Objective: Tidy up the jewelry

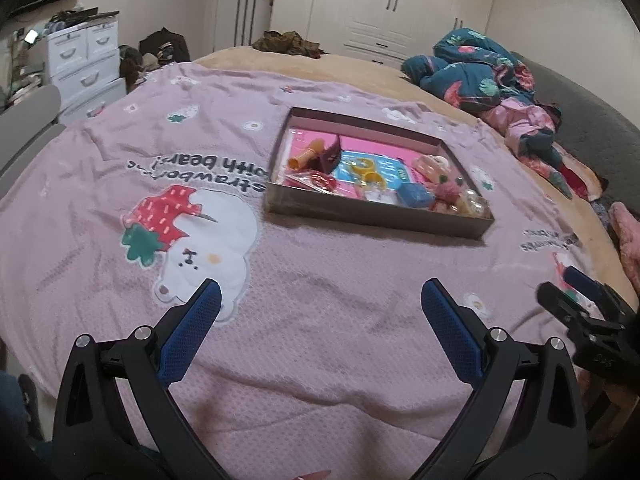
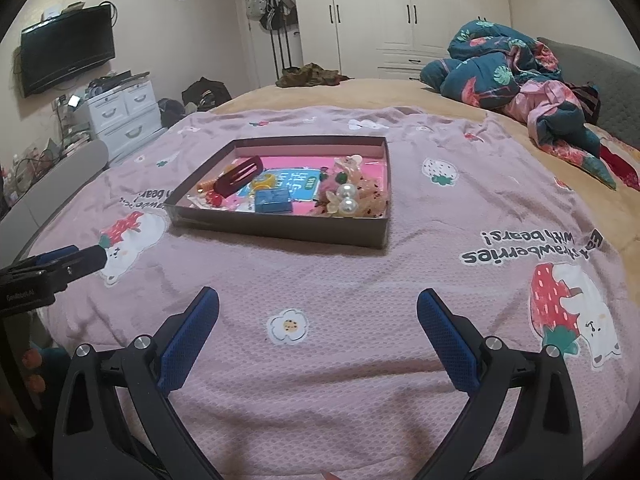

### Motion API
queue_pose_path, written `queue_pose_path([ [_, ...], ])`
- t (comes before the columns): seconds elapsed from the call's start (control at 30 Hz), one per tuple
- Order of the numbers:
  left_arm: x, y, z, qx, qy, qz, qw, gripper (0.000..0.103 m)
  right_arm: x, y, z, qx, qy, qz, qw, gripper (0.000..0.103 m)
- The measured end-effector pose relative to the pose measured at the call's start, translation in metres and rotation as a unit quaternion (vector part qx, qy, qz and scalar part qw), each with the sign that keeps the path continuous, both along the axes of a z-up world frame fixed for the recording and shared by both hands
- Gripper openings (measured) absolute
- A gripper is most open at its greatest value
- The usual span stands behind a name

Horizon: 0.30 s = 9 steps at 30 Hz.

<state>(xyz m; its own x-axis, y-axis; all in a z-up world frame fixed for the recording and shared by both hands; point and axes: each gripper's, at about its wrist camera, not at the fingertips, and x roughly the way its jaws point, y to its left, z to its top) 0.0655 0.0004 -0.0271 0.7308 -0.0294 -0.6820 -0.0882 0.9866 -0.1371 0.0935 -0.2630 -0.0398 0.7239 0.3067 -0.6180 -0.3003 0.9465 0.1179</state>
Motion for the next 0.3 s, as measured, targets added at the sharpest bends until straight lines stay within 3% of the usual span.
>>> queue_pose_path([
  [0.3, 0.018, 0.022, -0.011, 0.008, 0.026, 0.031, 0.9991, 0.094, 0.022, -0.022, -0.008, -0.001, 0.010, -0.040, 0.999, 0.099],
])
